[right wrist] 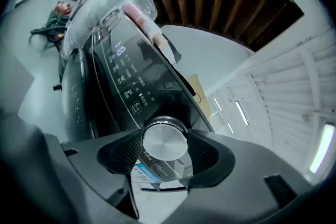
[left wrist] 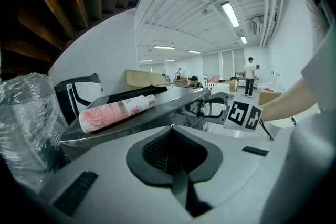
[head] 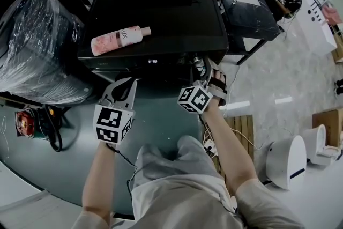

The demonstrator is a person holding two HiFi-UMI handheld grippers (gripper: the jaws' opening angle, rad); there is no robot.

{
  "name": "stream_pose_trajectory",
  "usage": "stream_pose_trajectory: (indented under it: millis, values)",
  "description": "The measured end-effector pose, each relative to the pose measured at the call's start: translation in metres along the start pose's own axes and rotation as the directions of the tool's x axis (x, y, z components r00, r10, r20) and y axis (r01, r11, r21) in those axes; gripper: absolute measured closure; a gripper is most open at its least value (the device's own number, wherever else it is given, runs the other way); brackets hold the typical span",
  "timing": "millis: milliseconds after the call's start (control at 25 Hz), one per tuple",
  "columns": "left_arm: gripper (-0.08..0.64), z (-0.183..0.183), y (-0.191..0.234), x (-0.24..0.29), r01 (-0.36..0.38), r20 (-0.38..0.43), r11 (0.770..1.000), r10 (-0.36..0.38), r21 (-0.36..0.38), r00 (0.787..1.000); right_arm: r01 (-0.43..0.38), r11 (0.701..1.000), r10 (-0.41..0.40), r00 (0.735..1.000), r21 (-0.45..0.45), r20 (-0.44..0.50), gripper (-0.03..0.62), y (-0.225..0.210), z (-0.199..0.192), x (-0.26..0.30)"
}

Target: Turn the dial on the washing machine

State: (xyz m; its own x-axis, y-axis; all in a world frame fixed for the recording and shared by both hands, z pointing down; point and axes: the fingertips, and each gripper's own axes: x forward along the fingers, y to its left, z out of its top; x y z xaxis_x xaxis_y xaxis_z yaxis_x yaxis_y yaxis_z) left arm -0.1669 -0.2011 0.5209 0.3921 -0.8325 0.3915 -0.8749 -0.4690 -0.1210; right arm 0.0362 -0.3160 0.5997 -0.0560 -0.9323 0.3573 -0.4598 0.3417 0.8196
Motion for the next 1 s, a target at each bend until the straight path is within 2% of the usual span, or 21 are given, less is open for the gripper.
stream_pose_trajectory:
  millis: [160, 320, 440, 680, 800, 880, 920, 1000]
  values:
    - [0.541, -0.001, 0.003, -0.001, -0.008, -0.020, 1.000, 0.008, 0.003, 1.000, 0.030, 0.989, -0.032, 0.999, -0.146, -0.009, 0.298, 0.003, 0.000, 0.000]
    - [0.540, 0.003, 0.003, -0.003, -0.006, -0.025, 1.000, 0.006, 0.006, 1.000, 0.051, 0.958, -0.053, 0.999, -0.281, -0.001, 0.298, 0.004, -0.002, -0.002]
    - [0.541, 0.006, 0.005, -0.005, -0.003, -0.023, 1.000, 0.004, 0.009, 1.000, 0.046, 0.938, -0.048, 0.999, -0.345, 0.004, 0.299, 0.004, -0.001, -0.004]
    - [0.540, 0.007, 0.002, -0.017, 0.006, -0.035, 0.999, -0.007, -0.040, 0.999, 0.017, 0.862, -0.020, 1.000, -0.506, -0.001, 0.301, 0.008, -0.003, -0.005]
    - [0.541, 0.020, 0.004, -0.027, -0.016, 0.013, 0.999, 0.017, -0.035, 1.000, -0.032, 0.867, 0.042, 0.999, -0.497, 0.009, 0.304, 0.014, 0.004, -0.008]
    - [0.541, 0.026, 0.003, -0.033, -0.026, 0.037, 0.999, 0.027, -0.034, 0.999, -0.023, 0.869, 0.032, 0.999, -0.495, 0.009, 0.316, 0.010, 0.000, -0.009]
    - [0.541, 0.029, 0.001, -0.036, -0.026, 0.042, 0.999, 0.028, -0.036, 0.999, -0.010, 0.878, 0.020, 1.000, -0.479, 0.015, 0.322, 0.004, 0.000, -0.012]
    - [0.541, 0.034, -0.003, -0.043, -0.021, 0.044, 0.999, 0.023, -0.036, 0.999, -0.010, 0.920, 0.026, 0.999, -0.391, 0.035, 0.311, -0.009, 0.004, -0.023]
